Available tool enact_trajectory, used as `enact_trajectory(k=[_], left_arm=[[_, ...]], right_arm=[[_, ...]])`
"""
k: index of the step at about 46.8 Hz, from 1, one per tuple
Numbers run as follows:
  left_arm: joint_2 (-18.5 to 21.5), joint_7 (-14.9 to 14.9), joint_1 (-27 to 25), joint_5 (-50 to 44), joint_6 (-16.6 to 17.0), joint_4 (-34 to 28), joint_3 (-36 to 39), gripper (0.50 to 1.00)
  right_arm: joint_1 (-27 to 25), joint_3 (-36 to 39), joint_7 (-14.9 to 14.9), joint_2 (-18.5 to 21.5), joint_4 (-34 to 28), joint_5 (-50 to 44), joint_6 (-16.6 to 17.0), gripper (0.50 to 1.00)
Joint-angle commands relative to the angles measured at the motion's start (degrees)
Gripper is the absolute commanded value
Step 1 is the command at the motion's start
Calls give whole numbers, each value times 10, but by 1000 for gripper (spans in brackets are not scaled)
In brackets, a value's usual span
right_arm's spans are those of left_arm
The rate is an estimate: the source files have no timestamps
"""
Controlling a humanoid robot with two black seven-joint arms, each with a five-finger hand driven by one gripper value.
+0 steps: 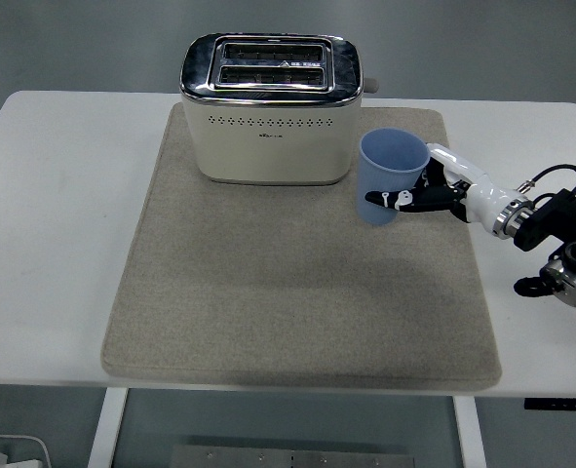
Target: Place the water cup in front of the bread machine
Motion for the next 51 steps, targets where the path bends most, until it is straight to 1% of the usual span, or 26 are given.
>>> enact_trajectory(k=[1, 7, 15, 22, 25, 33, 39, 43, 47, 51], left_arm=[[0, 0, 0, 0, 0, 0, 0, 999], [0, 0, 0, 0, 0, 0, 1, 999], [0, 0, 0, 0, 0, 0, 0, 999], [0, 0, 0, 0, 0, 0, 0, 999], [0, 0, 0, 0, 0, 0, 0, 999], [0, 0, 0, 0, 0, 0, 0, 999], [0, 0, 0, 0, 0, 0, 0, 999], [0, 0, 0, 1, 0, 0, 1, 999], [0, 0, 0, 0, 0, 0, 0, 999], [0, 0, 0, 0, 0, 0, 0, 999]], right_arm=[[9, -10, 1, 15, -8, 0, 0, 500], [22, -22, 5, 34, -19, 0, 0, 500], [37, -38, 14, 79, -42, -6, -3, 500], [41, -43, 35, 114, -63, -11, -4, 500], [49, -50, 39, 127, -74, -19, -4, 500], [58, -58, 55, 154, -105, -39, -4, 500], [66, -73, 60, 161, -124, -46, -4, 500], [73, -79, 68, 174, -134, -46, -4, 500], [79, -81, 68, 179, -142, -46, -4, 500], [88, -99, 72, 193, -157, -54, -5, 500]])
